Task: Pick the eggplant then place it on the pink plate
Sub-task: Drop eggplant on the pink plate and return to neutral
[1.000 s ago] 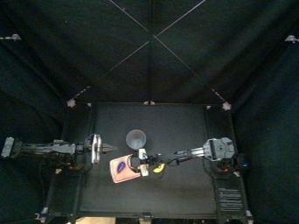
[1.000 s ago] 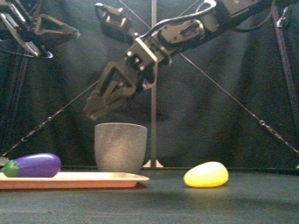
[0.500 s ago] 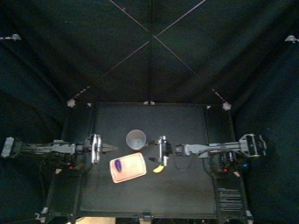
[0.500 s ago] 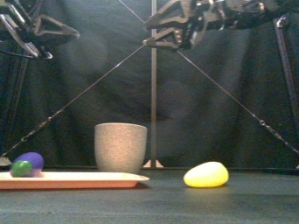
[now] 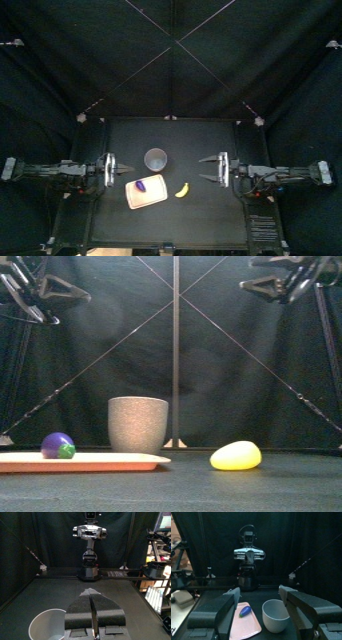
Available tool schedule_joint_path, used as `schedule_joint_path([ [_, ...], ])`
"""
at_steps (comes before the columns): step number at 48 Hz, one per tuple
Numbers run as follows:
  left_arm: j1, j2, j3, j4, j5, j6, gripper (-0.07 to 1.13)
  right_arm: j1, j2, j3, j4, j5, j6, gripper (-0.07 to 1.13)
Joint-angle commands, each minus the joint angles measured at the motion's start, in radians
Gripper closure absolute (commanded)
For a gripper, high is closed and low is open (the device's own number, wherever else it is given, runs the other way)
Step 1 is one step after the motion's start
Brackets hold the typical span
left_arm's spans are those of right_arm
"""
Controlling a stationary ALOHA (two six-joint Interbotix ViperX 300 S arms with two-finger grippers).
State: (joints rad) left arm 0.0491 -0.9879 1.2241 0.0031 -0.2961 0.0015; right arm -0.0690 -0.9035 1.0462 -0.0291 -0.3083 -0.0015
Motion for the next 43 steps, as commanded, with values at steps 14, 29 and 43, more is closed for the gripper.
schedule_joint_path([
  [14,0.005,0.002,-0.011,0.002,-0.006,0.002,1.07,-0.003,-0.169,0.078,0.009,0.118,0.0,0.09],
  [29,0.006,0.002,-0.009,0.002,-0.005,0.0,1.07,-0.003,-0.169,0.08,0.003,0.13,-0.002,0.09],
  [43,0.006,0.002,-0.009,0.002,-0.006,0.002,1.07,-0.005,-0.169,0.081,0.003,0.13,-0.003,0.09],
])
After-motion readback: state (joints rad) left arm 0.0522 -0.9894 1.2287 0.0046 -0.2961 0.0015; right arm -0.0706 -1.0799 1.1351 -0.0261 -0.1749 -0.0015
